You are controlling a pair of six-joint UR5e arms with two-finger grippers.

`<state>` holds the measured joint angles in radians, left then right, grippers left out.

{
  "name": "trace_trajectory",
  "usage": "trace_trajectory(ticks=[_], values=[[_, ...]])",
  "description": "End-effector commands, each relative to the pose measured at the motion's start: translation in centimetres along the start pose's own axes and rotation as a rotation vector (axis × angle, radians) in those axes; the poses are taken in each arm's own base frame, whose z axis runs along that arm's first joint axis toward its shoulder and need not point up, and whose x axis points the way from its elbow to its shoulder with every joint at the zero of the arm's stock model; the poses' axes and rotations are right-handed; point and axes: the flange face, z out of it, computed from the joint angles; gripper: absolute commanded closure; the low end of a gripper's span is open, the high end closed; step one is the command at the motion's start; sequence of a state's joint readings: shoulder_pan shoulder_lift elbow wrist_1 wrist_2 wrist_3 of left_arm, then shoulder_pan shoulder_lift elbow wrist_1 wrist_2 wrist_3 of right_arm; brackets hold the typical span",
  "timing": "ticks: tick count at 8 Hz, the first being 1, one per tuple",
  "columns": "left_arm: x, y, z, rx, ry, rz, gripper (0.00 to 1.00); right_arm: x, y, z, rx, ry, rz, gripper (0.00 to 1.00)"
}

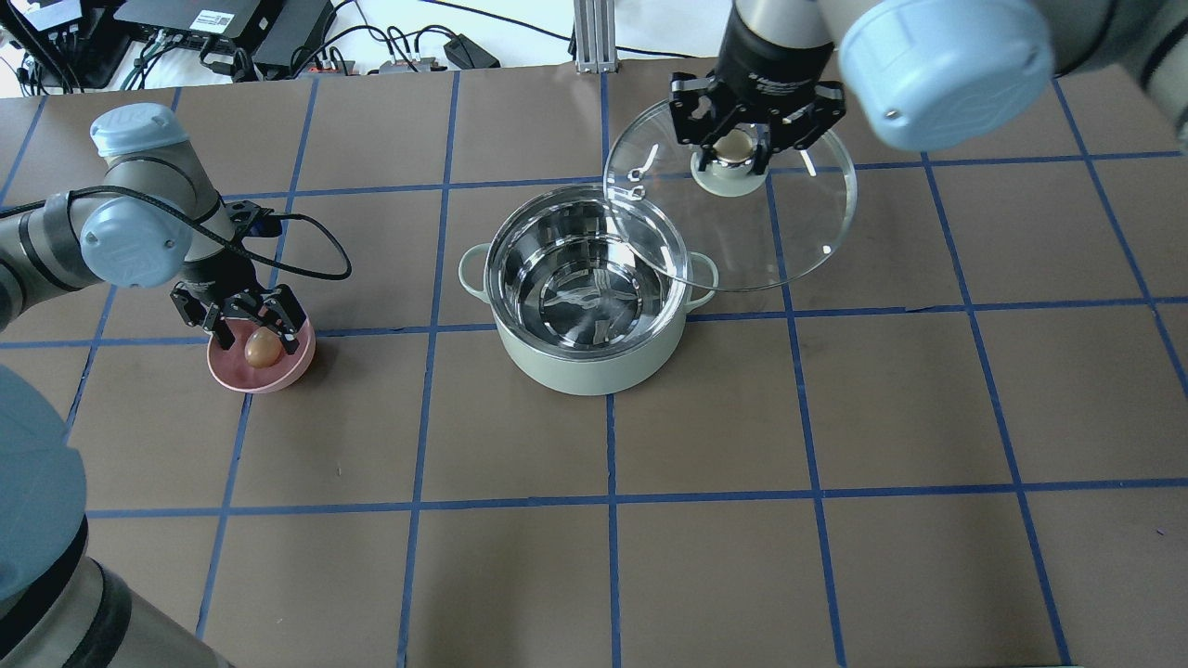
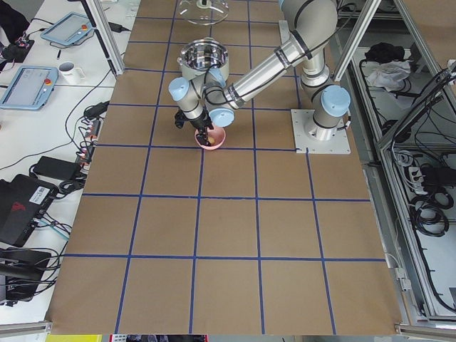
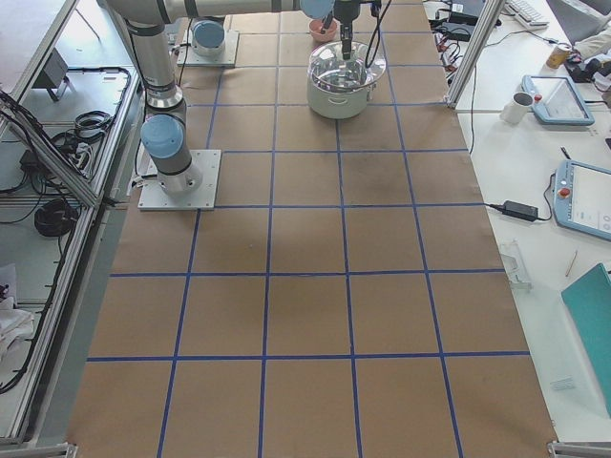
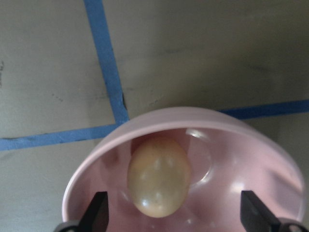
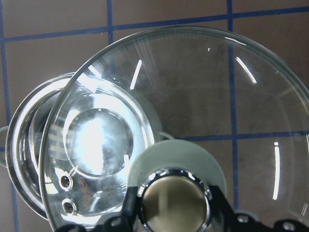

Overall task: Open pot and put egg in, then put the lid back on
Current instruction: 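Lift the glass lid off with the right gripper while the left grasps the egg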

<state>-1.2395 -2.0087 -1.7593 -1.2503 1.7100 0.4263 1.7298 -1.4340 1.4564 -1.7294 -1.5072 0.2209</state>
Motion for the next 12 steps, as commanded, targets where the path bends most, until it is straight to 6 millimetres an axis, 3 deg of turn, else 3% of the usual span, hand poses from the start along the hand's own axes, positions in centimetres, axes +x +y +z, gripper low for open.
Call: trace_trajectory(ticks=[1, 3, 5, 7, 9, 10, 12], values=[[0.0, -0.4, 0.9, -0.015, 0.006, 0.002, 0.06, 8.8, 1.3, -7.1, 0.042, 0.016, -0.083, 1.00], [0.0, -0.4, 1.1, -0.018, 0.008, 0.003, 0.23, 12.6, 3.1, -9.2, -0.003, 0.028, -0.091, 1.00], [-0.1, -0.4, 1.2, -0.021, 0.003, 0.003, 0.67, 14.8, 3.0, -9.3, -0.020, 0.031, -0.086, 1.00], [-0.1, -0.5, 1.3, -0.024, 0.005, 0.004, 0.89, 15.6, 2.8, -9.4, -0.022, 0.025, -0.097, 1.00], [-0.1, -0.5, 1.2, -0.023, 0.003, 0.005, 0.89, 16.3, 2.8, -9.2, -0.035, 0.016, -0.125, 1.00], [-0.1, 0.0, -0.5, -0.002, -0.005, 0.005, 0.90, 17.3, 2.7, -9.4, -0.035, 0.018, -0.128, 1.00], [0.9, 3.7, -6.1, -0.025, 0.009, -0.062, 0.93, 17.7, 2.7, -9.3, -0.043, 0.019, -0.161, 1.00]])
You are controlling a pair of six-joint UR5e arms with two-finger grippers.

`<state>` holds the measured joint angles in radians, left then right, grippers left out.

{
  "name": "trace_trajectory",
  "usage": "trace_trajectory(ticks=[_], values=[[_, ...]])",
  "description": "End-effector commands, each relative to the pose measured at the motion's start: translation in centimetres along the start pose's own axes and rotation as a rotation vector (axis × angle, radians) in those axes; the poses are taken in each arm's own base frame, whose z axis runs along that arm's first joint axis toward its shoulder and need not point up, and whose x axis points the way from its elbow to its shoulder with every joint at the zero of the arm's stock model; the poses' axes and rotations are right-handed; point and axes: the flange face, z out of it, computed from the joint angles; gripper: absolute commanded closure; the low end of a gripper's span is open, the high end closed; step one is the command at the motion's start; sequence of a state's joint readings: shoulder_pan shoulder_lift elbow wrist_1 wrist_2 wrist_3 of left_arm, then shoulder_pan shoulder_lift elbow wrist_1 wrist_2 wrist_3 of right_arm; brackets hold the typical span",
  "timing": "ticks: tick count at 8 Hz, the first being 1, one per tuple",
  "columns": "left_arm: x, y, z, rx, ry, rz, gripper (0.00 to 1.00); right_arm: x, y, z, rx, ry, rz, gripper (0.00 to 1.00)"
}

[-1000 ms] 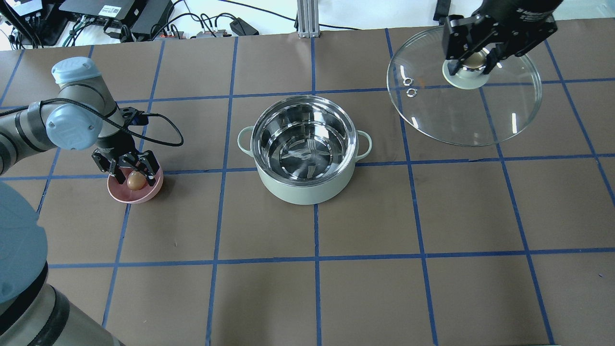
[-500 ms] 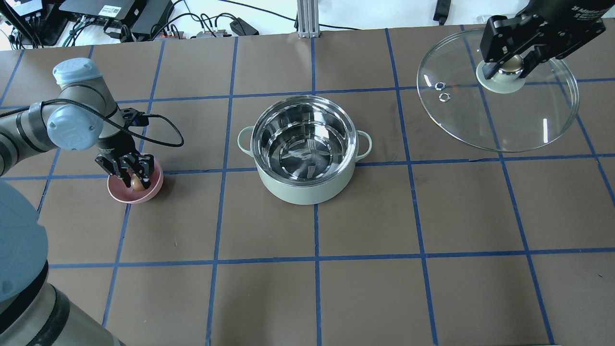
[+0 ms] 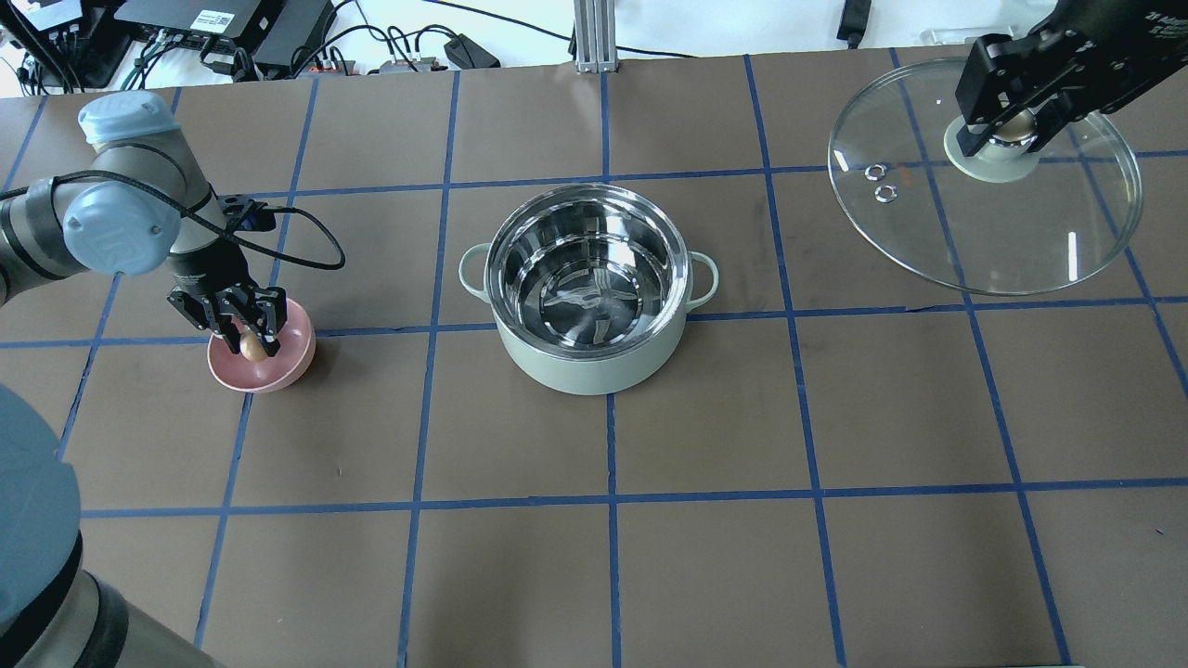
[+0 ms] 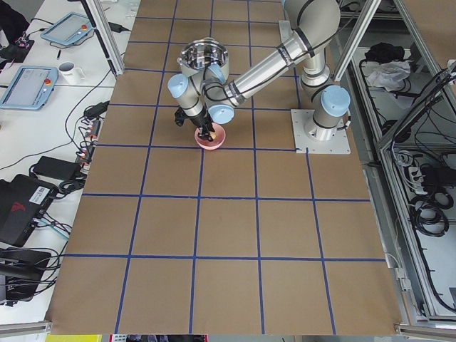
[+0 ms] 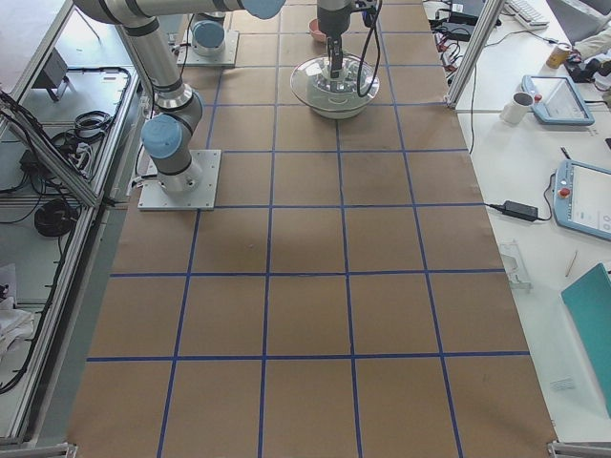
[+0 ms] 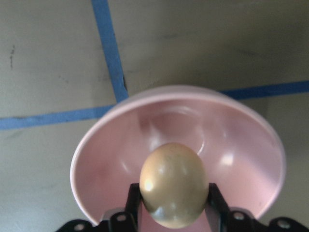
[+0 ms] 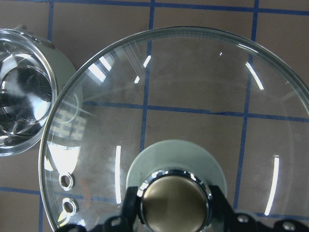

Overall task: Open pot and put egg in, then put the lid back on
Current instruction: 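Carry the egg from the pink bowl over the pot with the left gripper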

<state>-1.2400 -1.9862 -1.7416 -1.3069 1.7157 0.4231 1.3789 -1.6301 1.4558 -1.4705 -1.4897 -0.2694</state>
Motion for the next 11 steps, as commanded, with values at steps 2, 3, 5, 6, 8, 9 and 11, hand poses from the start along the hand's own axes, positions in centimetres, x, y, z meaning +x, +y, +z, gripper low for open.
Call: trace_trajectory(ticks=[2, 3, 5, 6, 8, 9, 11], values=[[4.4, 5.1, -10.1, 0.060, 0.022, -0.089, 0.93, 2.4, 0.2, 0.0, -0.017, -0.004, -0.025, 1.00], [8.4, 5.6, -12.7, 0.123, 0.040, -0.066, 0.93, 2.8, 0.5, 0.0, -0.023, -0.007, -0.022, 1.00], [16.2, 5.6, -15.4, 0.192, 0.099, -0.152, 0.93, 2.9, 0.5, 0.0, -0.025, -0.008, -0.032, 1.00], [19.8, 4.9, -15.5, 0.207, 0.172, -0.171, 0.92, 2.9, 0.5, 0.0, -0.025, -0.008, -0.032, 1.00], [28.6, 1.8, -13.6, 0.301, 0.193, -0.121, 0.92, 2.9, 0.4, 0.1, -0.026, -0.008, -0.037, 1.00], [32.7, -0.3, -12.1, 0.341, 0.197, -0.112, 0.92, 2.9, 0.4, 0.1, -0.025, -0.010, -0.038, 1.00], [39.8, -1.6, -8.2, 0.300, 0.173, -0.131, 0.92, 3.0, 0.4, 0.0, -0.024, -0.009, -0.038, 1.00]])
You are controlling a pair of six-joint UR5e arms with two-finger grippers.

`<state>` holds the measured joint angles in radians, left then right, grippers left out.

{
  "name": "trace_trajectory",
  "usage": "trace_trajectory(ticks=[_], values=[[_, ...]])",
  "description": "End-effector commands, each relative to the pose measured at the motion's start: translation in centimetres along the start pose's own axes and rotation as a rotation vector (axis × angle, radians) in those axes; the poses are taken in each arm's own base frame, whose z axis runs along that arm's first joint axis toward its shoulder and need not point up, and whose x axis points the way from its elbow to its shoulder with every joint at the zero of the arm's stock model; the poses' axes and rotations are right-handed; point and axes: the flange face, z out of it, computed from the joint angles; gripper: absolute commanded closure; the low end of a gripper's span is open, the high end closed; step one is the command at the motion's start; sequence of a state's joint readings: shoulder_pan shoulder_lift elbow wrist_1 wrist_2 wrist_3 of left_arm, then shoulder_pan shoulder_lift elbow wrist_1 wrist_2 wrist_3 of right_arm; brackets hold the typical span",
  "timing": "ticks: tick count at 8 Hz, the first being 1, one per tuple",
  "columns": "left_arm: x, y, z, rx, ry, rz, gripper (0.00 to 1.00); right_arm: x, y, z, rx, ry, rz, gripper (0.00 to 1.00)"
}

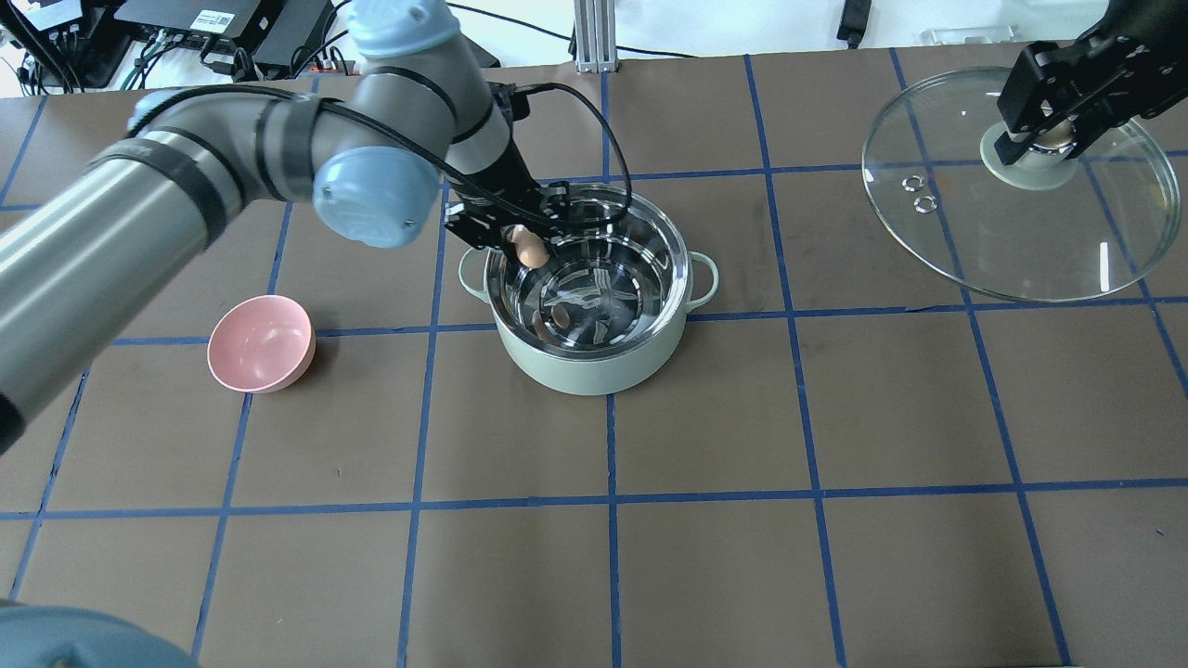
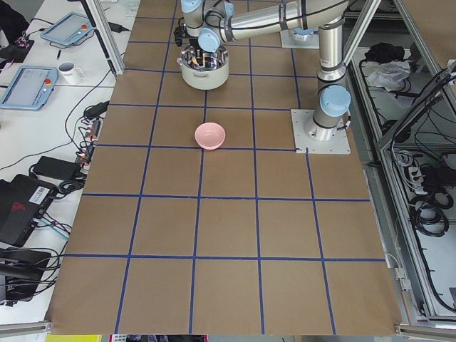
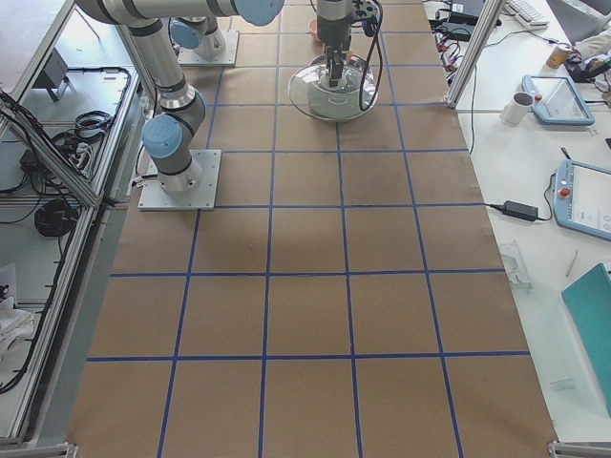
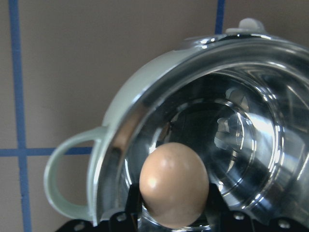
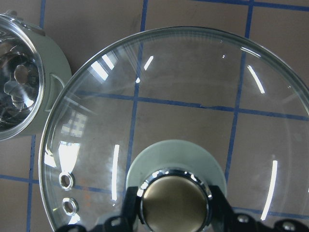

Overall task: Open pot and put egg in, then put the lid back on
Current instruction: 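Carry the egg from the pink bowl over the pot with the left gripper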

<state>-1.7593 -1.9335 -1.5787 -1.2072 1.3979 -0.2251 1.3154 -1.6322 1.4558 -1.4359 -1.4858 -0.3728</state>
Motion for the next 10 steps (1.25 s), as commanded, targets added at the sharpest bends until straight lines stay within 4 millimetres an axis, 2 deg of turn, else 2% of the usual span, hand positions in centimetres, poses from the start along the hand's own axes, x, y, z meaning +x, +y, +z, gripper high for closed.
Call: trace_trajectory(ticks=[1, 3, 4, 5, 6, 7, 8, 10], values=[[5.9, 0.9, 5.5, -0.023, -0.035, -0.004, 0.92, -0.2, 0.0, 0.1, 0.001, -0.023, 0.001, 1.00], [5.7, 0.4, 7.7, -0.042, -0.045, 0.004, 0.92, -0.3, 0.0, 0.2, 0.001, -0.040, 0.001, 1.00], [5.6, 0.0, 8.9, -0.037, -0.043, 0.005, 0.89, -0.3, 0.1, 0.1, 0.001, -0.037, 0.000, 1.00], [5.6, 0.0, 9.1, -0.031, -0.041, 0.007, 0.84, -0.3, 0.1, 0.1, 0.001, -0.037, 0.000, 1.00], [5.6, -0.1, 9.0, -0.030, -0.039, 0.007, 0.59, -0.3, 0.1, 0.0, 0.001, -0.032, 0.003, 1.00], [6.0, 0.2, 6.7, 0.003, -0.019, 0.018, 0.01, -0.3, 0.1, 0.0, 0.002, -0.031, 0.005, 1.00], [6.3, 0.9, 4.2, 0.032, -0.017, 0.022, 0.00, -0.3, 0.1, 0.0, 0.003, -0.033, 0.009, 1.00], [6.5, 3.7, -2.3, 0.046, -0.011, 0.023, 0.00, -0.4, 0.0, -0.3, 0.010, -0.032, 0.013, 1.00]])
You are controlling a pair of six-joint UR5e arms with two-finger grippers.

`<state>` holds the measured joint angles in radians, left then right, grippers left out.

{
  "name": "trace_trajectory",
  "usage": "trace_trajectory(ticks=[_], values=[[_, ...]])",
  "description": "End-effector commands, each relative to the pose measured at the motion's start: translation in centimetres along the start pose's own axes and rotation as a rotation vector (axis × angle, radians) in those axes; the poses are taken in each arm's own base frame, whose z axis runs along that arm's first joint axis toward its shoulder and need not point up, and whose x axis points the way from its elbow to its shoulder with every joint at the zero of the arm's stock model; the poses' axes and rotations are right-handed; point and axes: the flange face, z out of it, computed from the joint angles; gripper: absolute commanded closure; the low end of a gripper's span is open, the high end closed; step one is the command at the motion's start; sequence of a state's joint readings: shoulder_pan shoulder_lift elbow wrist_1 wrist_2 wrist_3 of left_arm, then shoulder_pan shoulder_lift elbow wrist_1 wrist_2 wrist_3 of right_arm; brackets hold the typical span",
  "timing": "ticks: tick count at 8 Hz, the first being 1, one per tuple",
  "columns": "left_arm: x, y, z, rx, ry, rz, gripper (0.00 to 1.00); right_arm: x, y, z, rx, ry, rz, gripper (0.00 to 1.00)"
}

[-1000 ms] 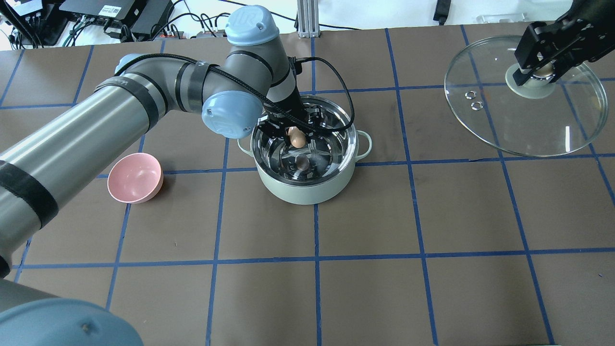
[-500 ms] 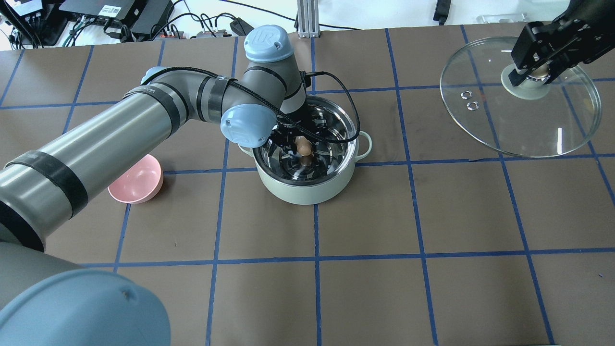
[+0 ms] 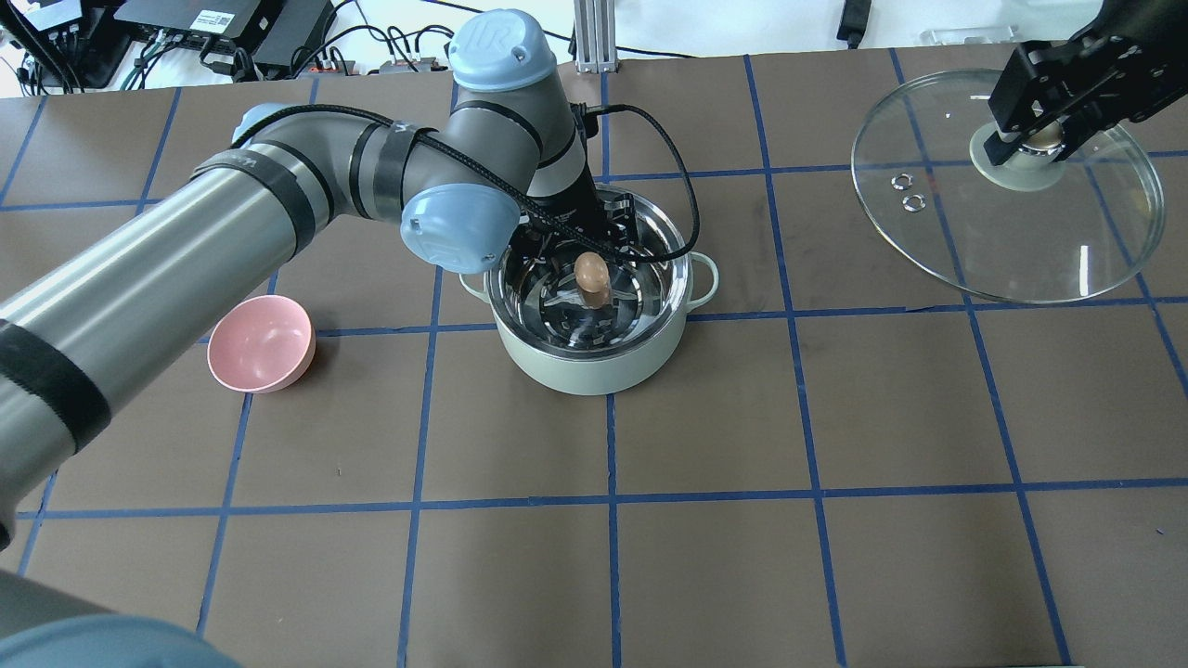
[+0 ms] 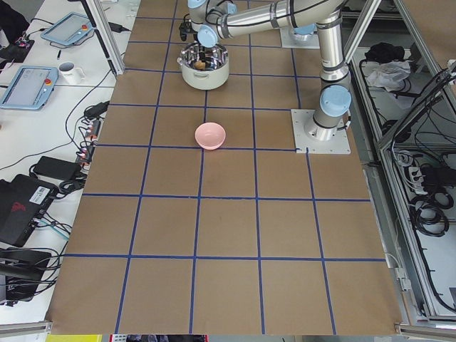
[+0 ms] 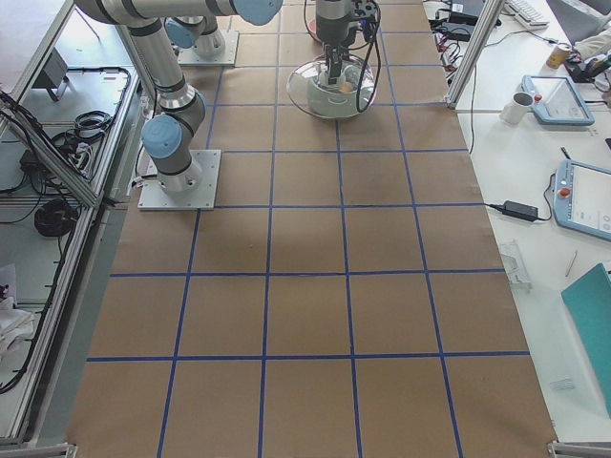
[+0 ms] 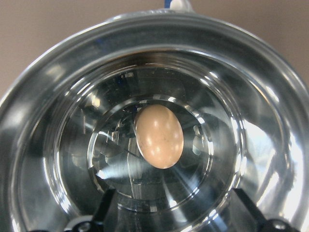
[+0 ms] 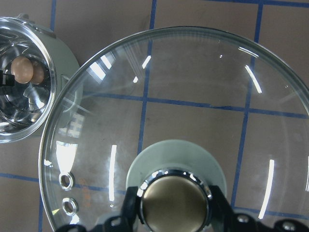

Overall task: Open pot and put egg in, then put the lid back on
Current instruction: 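Release the egg into the pot and raise the left gripper away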

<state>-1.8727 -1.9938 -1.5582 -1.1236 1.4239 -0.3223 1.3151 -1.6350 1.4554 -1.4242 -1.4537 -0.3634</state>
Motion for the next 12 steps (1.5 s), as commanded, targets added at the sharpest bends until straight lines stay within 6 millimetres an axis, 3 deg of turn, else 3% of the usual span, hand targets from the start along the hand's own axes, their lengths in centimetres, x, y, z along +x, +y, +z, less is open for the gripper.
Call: trace_trajectory(ticks=[1, 2, 3, 4, 5, 6, 7, 8, 9, 11, 12], values=[[-0.2, 3.8, -8.4, 0.007, -0.001, -0.002, 0.00, -0.2, 0.1, -0.5, 0.011, 0.003, 0.005, 1.00], [-1.9, 6.0, -12.4, -0.021, -0.046, -0.027, 0.00, -0.1, -0.1, -0.4, 0.011, 0.003, 0.014, 1.00], [-5.8, 7.5, -16.2, -0.044, -0.100, -0.032, 0.00, -0.3, -0.4, 0.3, -0.004, -0.004, 0.081, 1.00], [-8.4, 8.5, -18.2, -0.076, -0.110, -0.022, 0.00, -1.1, -0.9, 0.7, 0.003, -0.014, 0.103, 1.00], [-8.9, 9.2, -19.7, -0.055, -0.112, -0.024, 0.00, -2.6, -1.5, 1.2, 0.004, -0.013, 0.097, 1.00], [-9.3, 10.4, -21.9, -0.018, -0.105, -0.009, 0.00, -5.5, -2.0, 1.7, 0.015, -0.005, 0.137, 1.00], [-10.4, 9.8, -22.1, -0.012, -0.106, 0.031, 0.00, -9.8, -3.1, 3.1, 0.030, -0.007, 0.135, 1.00], [-13.2, 8.2, -21.2, -0.029, -0.102, 0.020, 0.00, -14.0, -4.3, 5.1, 0.047, 0.000, 0.159, 1.00], [-14.8, 7.4, -21.1, -0.030, -0.099, 0.015, 0.00, -16.8, -5.6, 7.0, 0.060, -0.006, 0.190, 1.00], [-15.1, 7.3, -21.1, -0.031, -0.103, 0.046, 0.00, -22.4, -7.5, 11.1, 0.086, -0.036, 0.235, 1.00], [-15.1, 7.3, -21.1, -0.033, -0.104, 0.046, 0.00, -25.7, -7.5, 13.2, 0.086, -0.037, 0.226, 1.00]])
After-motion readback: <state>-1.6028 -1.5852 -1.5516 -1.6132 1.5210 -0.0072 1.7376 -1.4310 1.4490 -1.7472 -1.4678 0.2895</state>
